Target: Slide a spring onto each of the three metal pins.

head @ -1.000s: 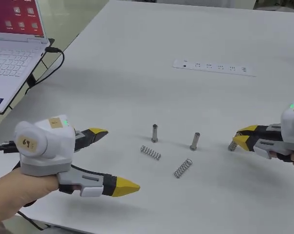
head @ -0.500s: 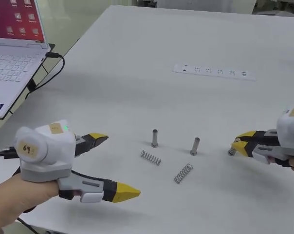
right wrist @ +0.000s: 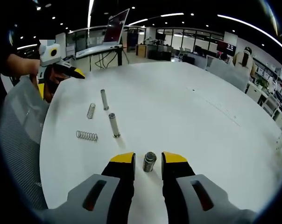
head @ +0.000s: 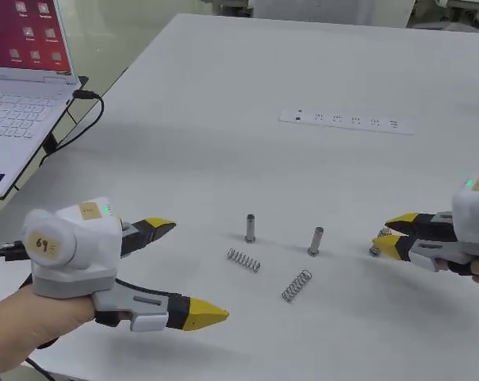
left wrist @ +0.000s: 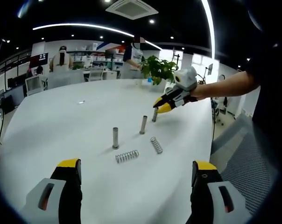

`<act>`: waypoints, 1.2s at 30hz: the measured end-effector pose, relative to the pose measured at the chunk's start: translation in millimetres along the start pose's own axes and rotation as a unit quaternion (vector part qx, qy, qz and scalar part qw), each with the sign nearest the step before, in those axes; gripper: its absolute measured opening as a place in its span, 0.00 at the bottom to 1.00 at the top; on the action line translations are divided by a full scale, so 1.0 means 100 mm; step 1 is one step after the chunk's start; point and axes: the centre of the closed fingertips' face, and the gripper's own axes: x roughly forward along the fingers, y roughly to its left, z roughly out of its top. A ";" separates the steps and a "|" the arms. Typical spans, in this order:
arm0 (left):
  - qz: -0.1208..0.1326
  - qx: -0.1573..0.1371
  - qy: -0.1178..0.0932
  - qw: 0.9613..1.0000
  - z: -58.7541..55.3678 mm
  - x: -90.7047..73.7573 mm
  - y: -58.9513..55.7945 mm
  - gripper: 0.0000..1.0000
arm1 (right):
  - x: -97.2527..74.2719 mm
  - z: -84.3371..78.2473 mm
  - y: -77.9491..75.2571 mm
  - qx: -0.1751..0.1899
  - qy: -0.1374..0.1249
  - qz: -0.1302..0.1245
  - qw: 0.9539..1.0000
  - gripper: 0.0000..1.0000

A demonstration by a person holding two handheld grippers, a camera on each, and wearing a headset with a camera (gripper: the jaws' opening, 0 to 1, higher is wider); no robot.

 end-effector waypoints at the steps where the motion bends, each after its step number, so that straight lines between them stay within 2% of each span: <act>1: 0.000 0.000 0.000 1.000 0.00 0.00 0.00 0.96 | -0.01 0.00 0.00 0.002 -0.002 0.001 1.000 0.22; 15: -0.001 0.001 0.000 1.000 0.00 0.02 -0.01 0.96 | -0.15 0.06 0.07 0.002 -0.023 -0.001 1.000 0.28; 36: -0.001 0.000 0.000 1.000 0.02 0.03 0.00 0.96 | -0.32 0.05 0.25 -0.020 -0.032 0.013 0.999 0.34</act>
